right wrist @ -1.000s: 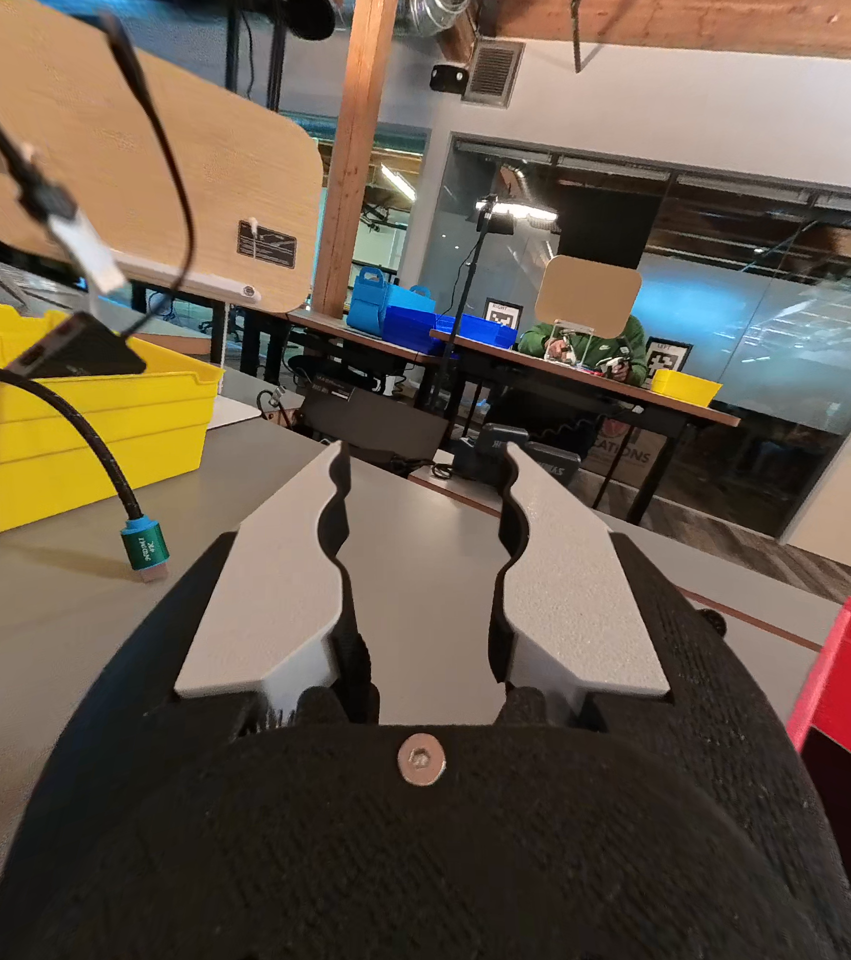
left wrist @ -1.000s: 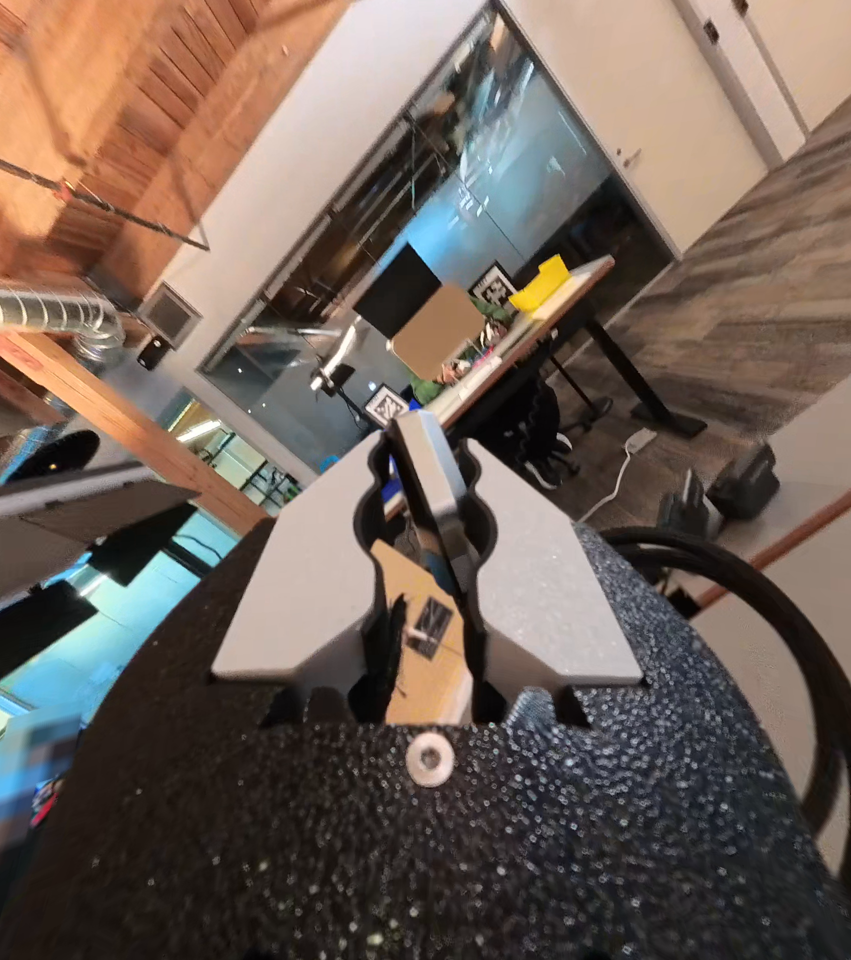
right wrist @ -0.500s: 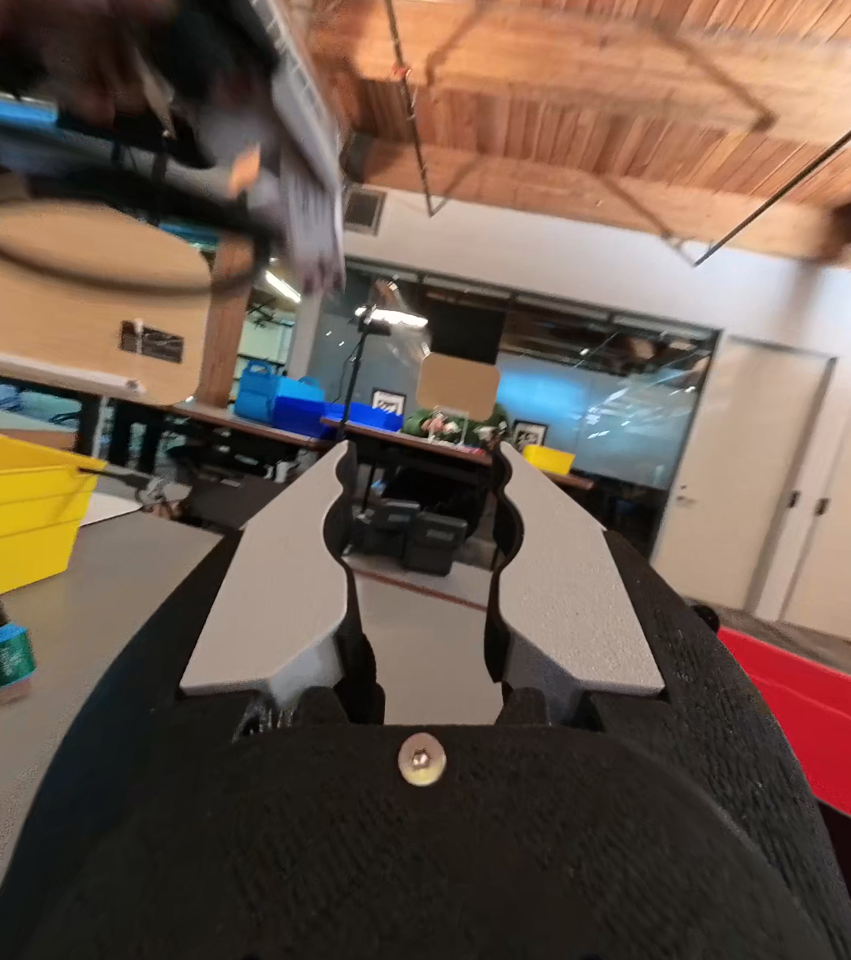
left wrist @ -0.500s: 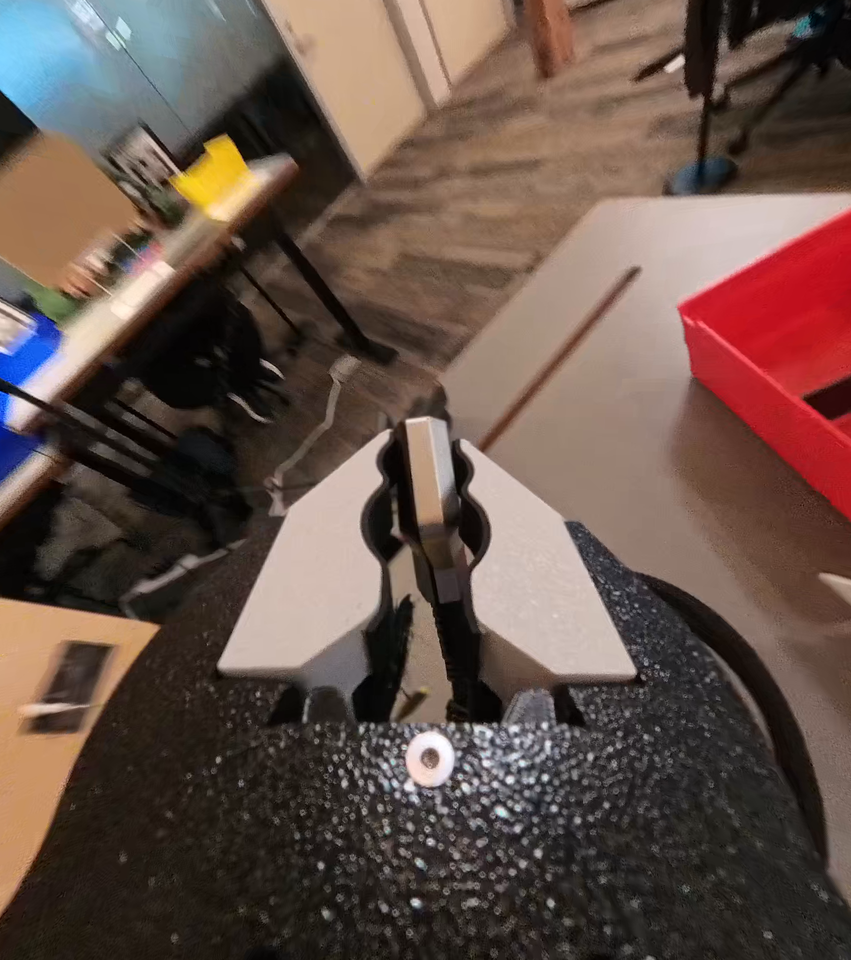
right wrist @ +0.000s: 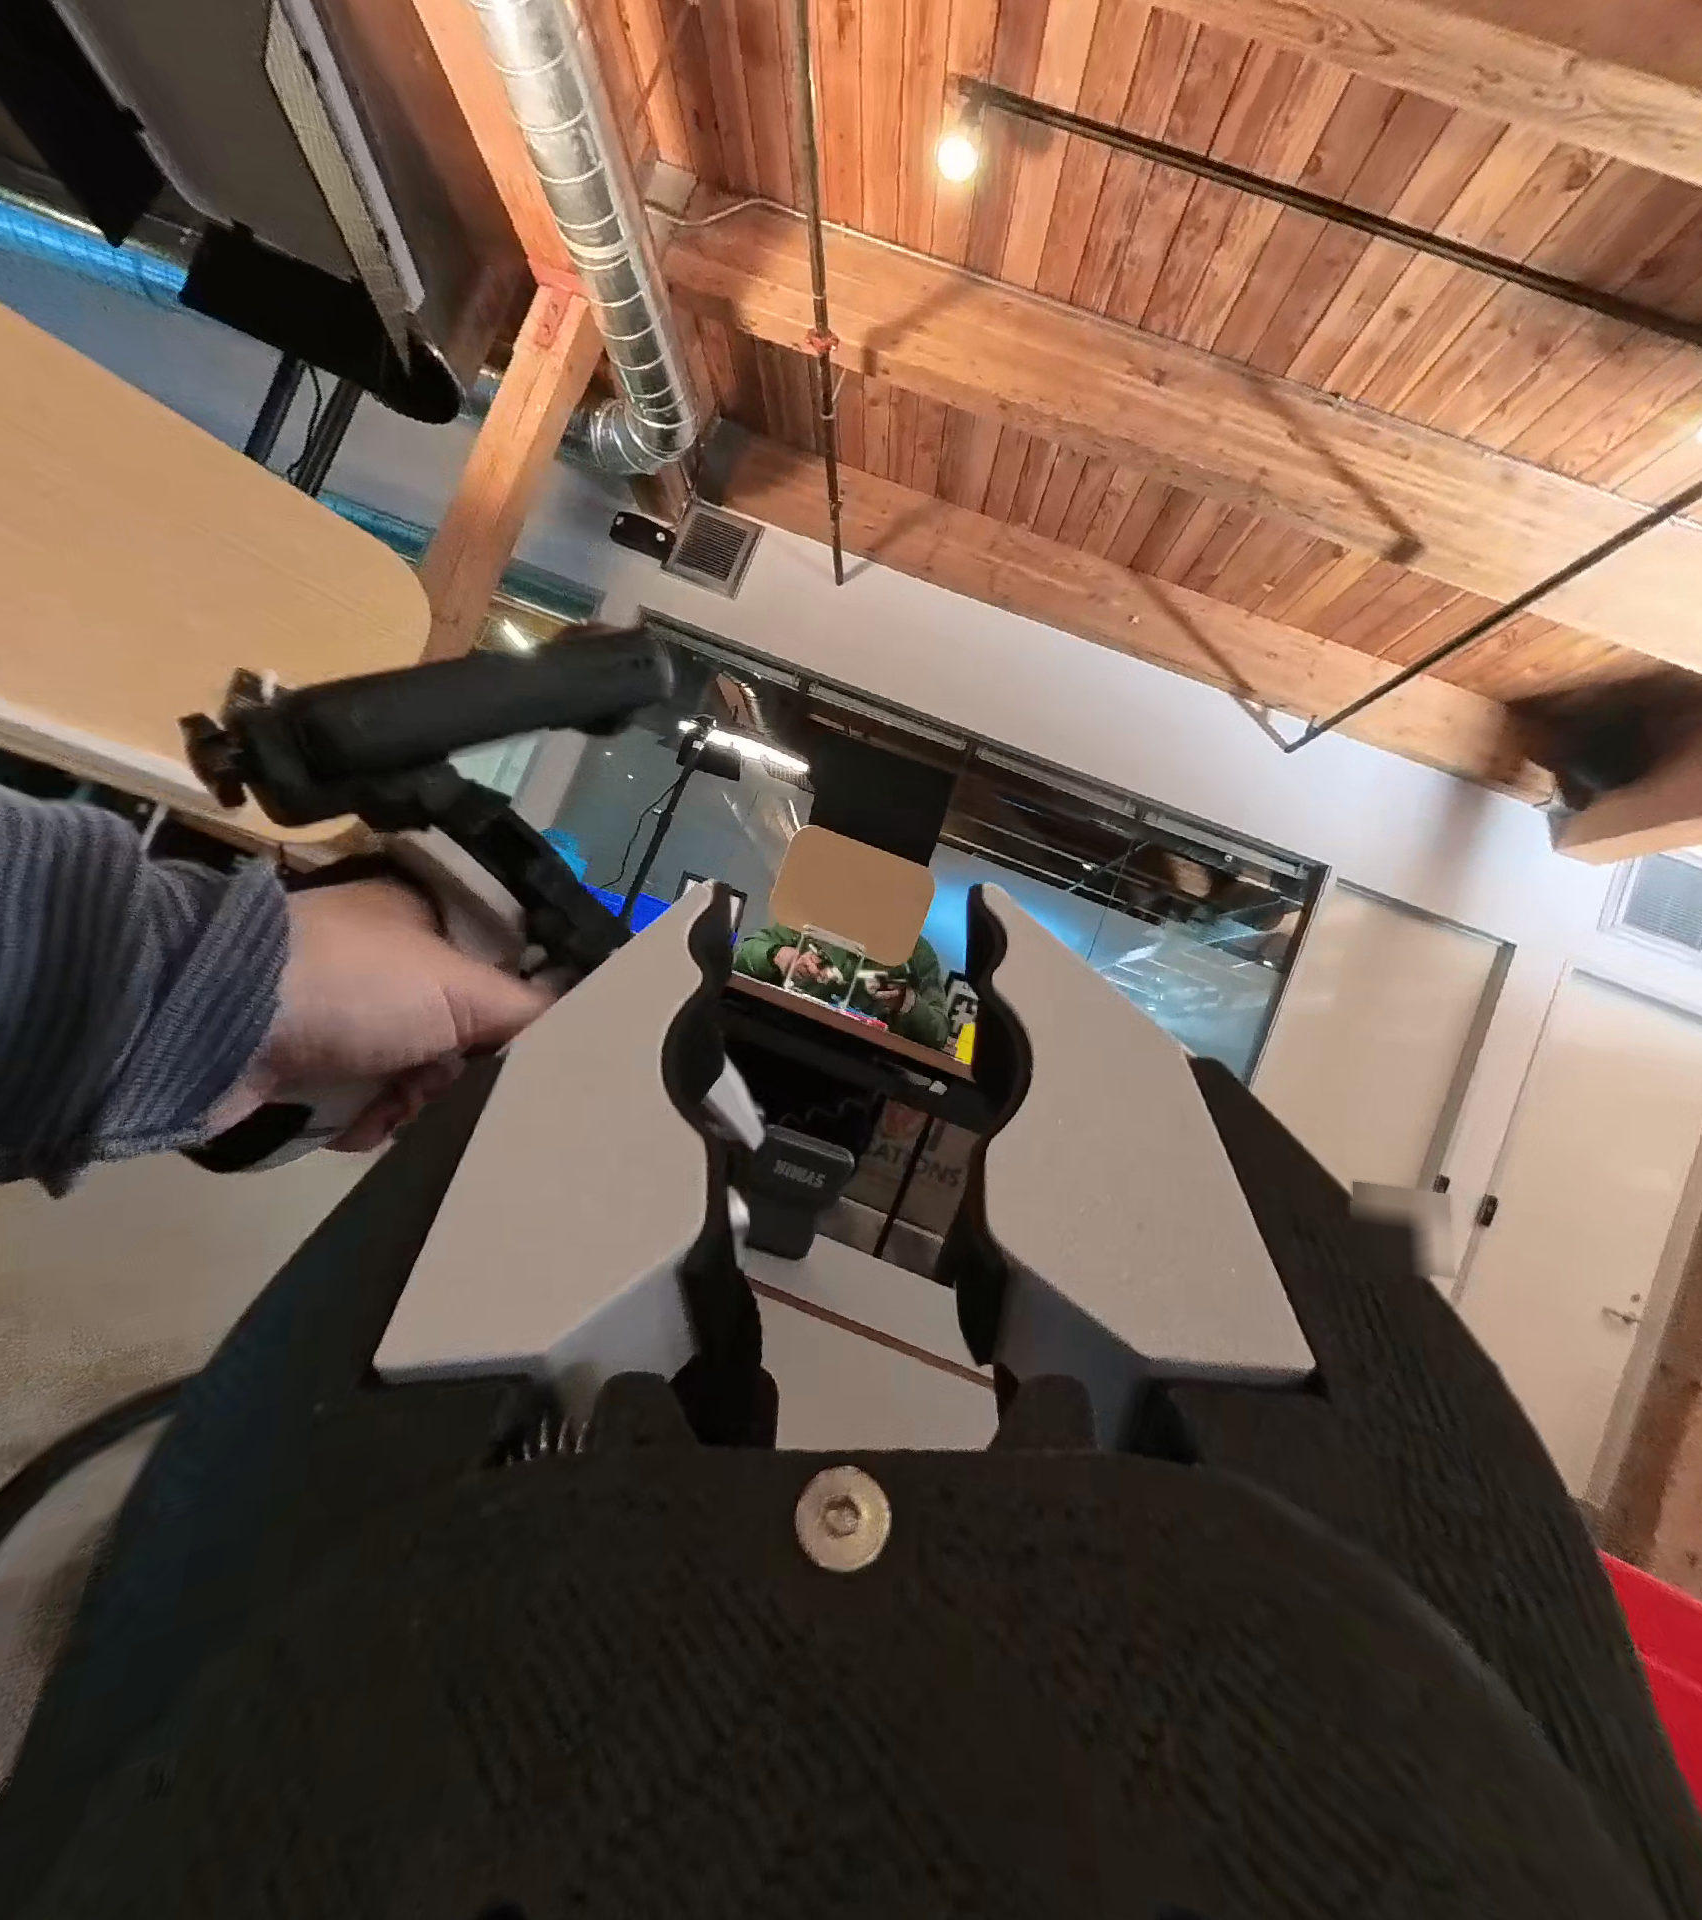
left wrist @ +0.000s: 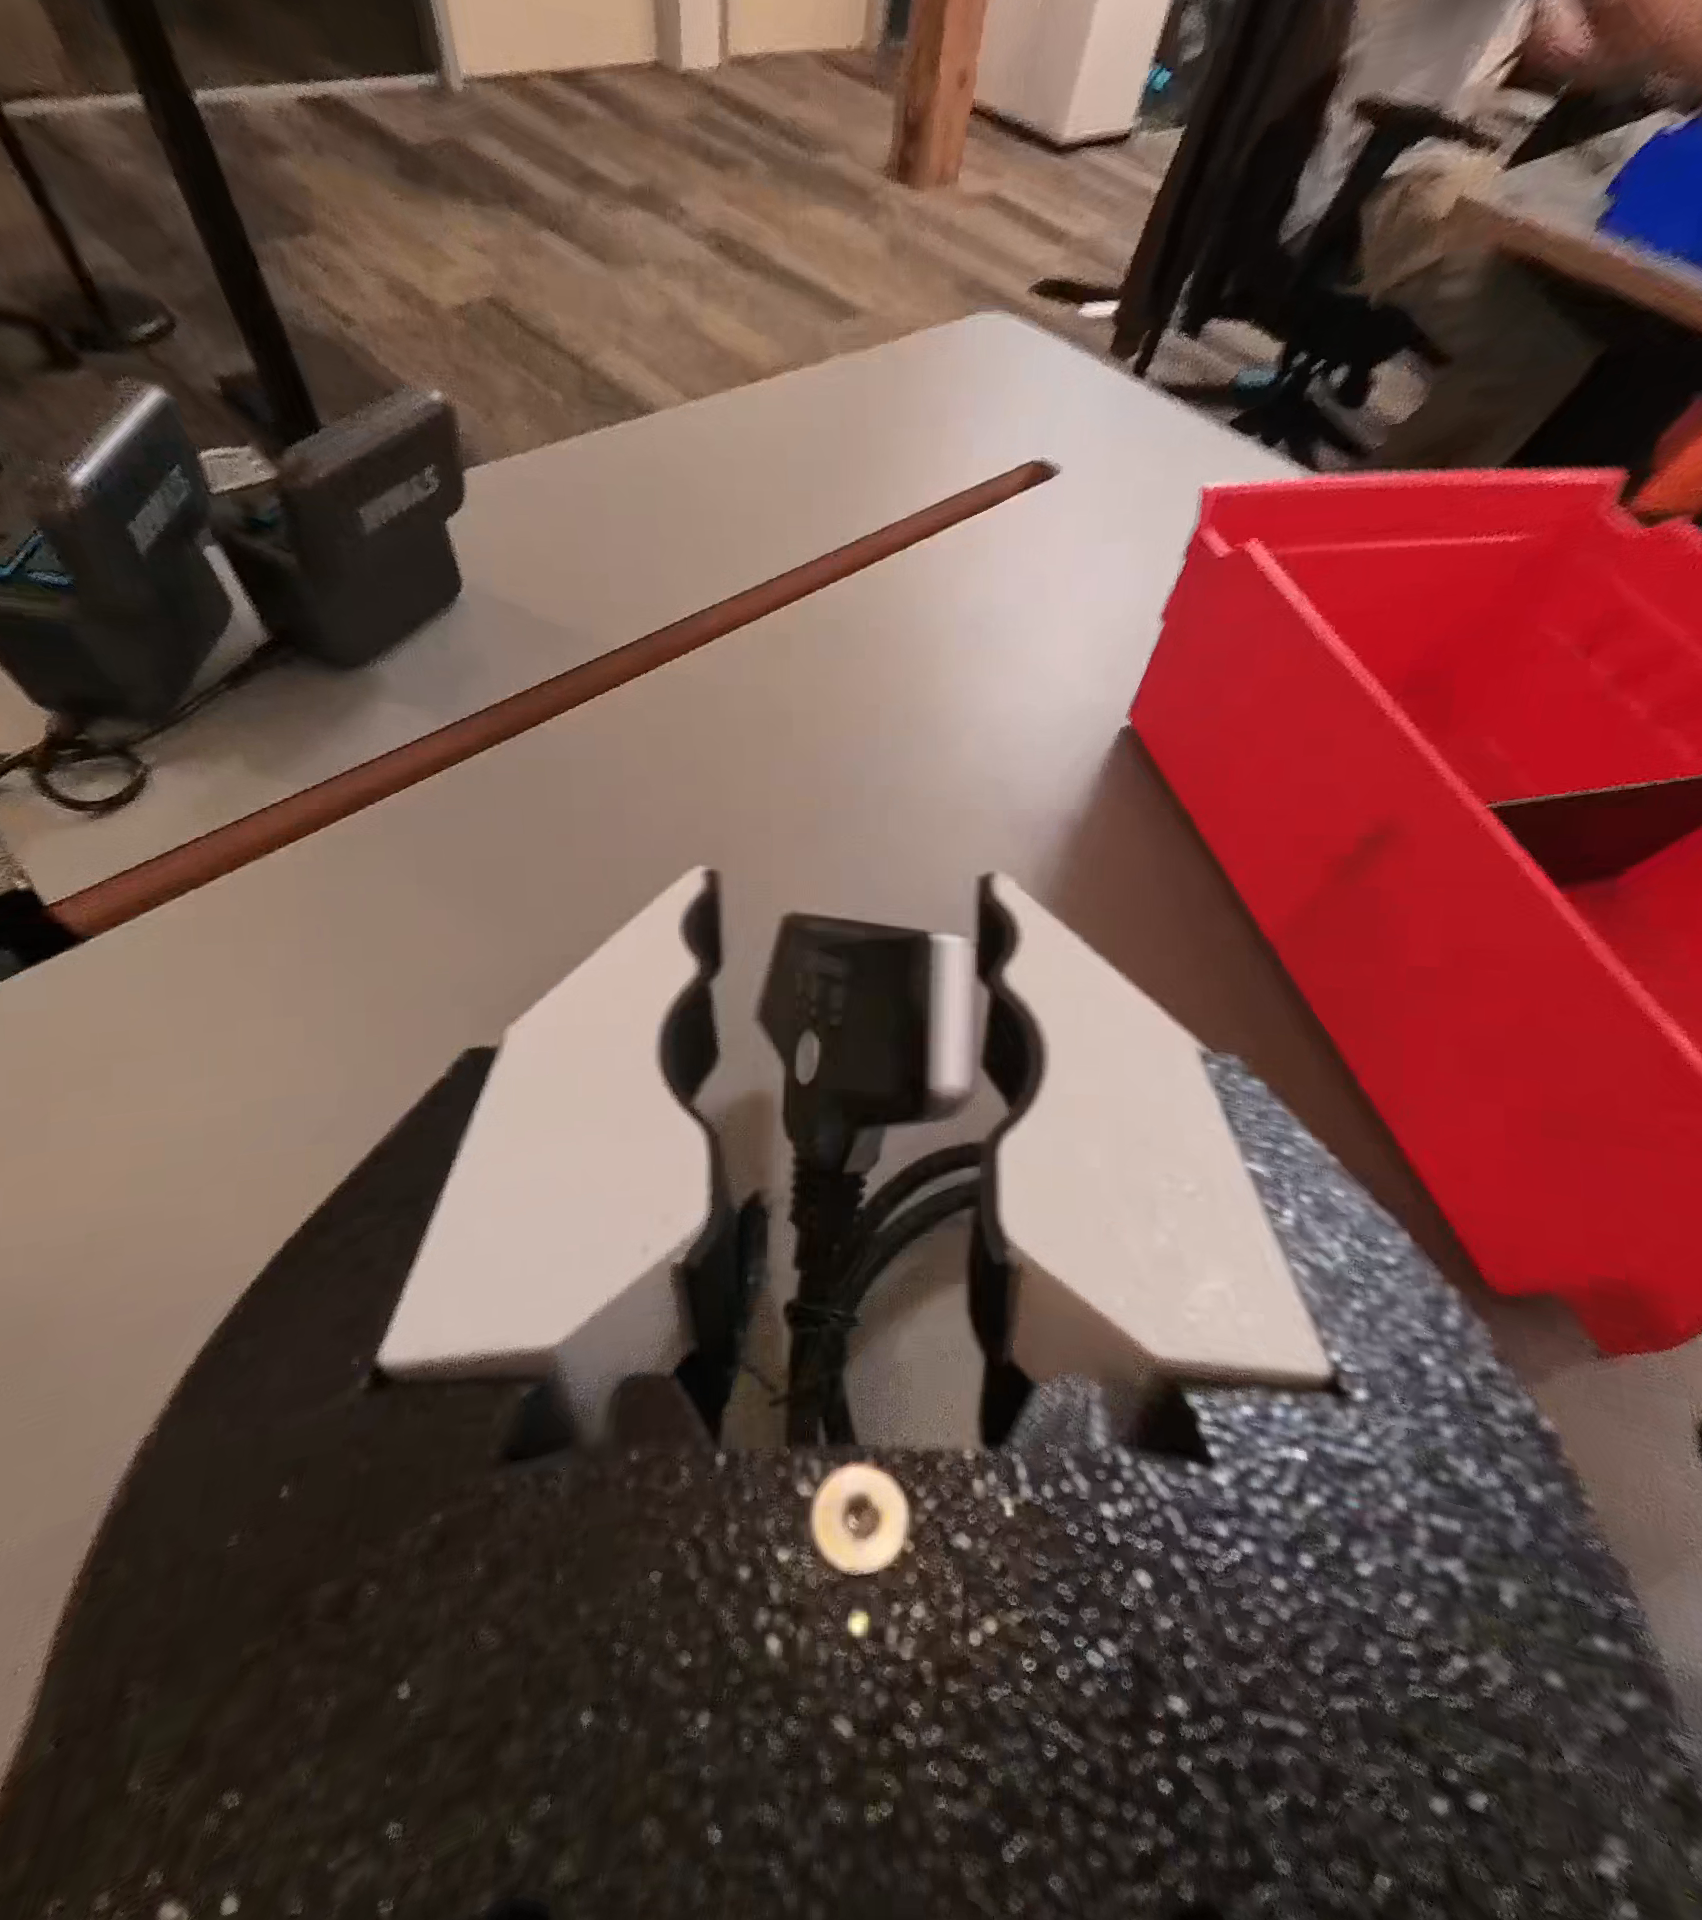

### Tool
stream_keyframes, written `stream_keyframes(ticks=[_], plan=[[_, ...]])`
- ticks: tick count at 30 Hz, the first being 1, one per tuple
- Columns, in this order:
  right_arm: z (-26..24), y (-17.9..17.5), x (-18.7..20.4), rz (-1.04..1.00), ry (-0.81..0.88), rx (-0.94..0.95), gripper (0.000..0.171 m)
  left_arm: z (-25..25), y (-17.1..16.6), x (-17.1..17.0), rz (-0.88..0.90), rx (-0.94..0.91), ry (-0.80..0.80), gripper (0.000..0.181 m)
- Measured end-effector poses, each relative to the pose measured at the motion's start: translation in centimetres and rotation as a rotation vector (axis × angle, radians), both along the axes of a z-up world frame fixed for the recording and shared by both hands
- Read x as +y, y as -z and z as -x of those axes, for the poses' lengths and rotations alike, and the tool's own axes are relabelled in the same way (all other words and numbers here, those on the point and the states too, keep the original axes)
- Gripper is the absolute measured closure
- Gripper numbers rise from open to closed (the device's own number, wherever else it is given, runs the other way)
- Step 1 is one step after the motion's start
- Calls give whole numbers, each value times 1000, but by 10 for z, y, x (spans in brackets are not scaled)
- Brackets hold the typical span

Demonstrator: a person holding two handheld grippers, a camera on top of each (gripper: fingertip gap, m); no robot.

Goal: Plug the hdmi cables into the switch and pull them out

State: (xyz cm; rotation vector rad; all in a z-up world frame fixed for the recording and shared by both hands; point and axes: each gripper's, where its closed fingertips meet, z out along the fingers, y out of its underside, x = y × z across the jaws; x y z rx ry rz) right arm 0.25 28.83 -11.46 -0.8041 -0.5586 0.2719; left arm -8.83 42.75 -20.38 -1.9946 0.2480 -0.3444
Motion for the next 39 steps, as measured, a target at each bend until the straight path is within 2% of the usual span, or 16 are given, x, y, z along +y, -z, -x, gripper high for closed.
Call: stream_keyframes(ticks=[2, 4, 9, 11, 14, 17, 20, 22, 24, 27, 30, 33, 36, 39], plan=[[1, 2, 1, 5, 1, -12, 127, -4, -16, -14, -31, -70, 59, 121], [1, 4, 3, 12, 3, -20, 128, 0, -35, -38, -59, -74, 109, 119], [0, 5, 7, 45, -14, -2, 127, 54, -64, -124, -73, 145, 135, 122], [2, 6, 7, 53, -21, -5, 127, 87, -59, -161, -22, 290, 116, 122], [5, 8, 7, 60, -28, -17, 128, 145, -28, -212, 146, 573, 79, 123], [9, 9, 6, 59, -34, -28, 127, 172, 9, -249, 293, 675, 113, 126], [11, 11, 6, 58, -35, -43, 128, 188, 33, -260, 344, 729, 89, 135], [12, 12, 6, 63, -37, -47, 128, 189, 40, -258, 315, 755, 75, 147], [12, 13, 7, 69, -39, -48, 128, 183, 43, -257, 291, 737, 80, 177], [11, 13, 8, 74, -38, -47, 128, 188, 31, -260, 278, 807, 20, 177], [9, 11, 8, 72, -37, -38, 128, 191, -13, -264, 182, 843, -115, 177], [9, 10, 7, 69, -37, -32, 128, 175, -73, -261, 18, 777, -189, 177], [8, 9, 6, 56, -29, -32, 129, 135, -124, -249, -130, 593, -124, 178], [1, 5, 7, 48, -12, -8, 129, 83, -151, -230, -183, 361, 39, 178]])
